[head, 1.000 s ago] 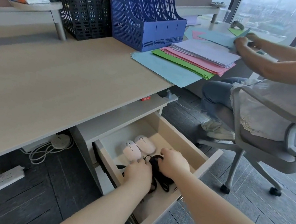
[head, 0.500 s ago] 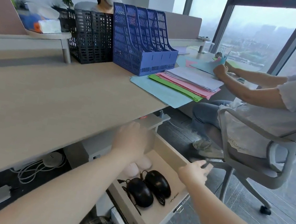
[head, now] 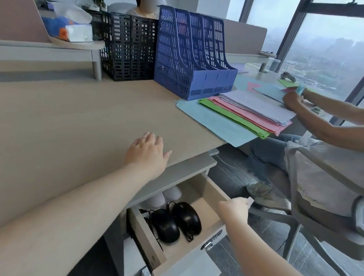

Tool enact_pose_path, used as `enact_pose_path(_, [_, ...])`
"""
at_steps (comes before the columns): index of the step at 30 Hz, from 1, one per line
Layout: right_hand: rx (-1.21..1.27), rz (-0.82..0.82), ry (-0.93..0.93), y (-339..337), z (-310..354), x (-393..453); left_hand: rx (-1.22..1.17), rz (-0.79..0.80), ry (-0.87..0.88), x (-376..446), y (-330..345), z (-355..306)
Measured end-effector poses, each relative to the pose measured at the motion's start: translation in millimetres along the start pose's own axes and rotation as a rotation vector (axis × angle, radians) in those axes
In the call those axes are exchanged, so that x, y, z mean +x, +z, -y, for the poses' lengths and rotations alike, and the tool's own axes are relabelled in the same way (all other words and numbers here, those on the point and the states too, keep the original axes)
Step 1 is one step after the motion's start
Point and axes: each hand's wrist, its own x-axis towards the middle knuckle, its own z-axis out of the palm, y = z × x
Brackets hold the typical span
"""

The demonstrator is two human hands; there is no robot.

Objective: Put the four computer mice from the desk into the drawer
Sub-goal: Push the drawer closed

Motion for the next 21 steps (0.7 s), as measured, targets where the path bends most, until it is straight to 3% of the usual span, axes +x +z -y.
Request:
enact_pose_path(4, [0.141, -0.021, 0.029, 19.2, 19.6, 10.1, -0.137, 0.076, -0.047, 13.2, 12.5, 17.4])
enact_pose_path(12, [0.277, -0.082, -0.041, 45.0, 36.8, 8.4, -0.132, 0.071, -0.02, 36.1, 21.7, 35.8])
enact_pose_path(21, [0.26, -0.101, -0.026, 59.8, 46.2, 13.5, -0.125, 0.069, -0.007, 43.2, 25.3, 39.0])
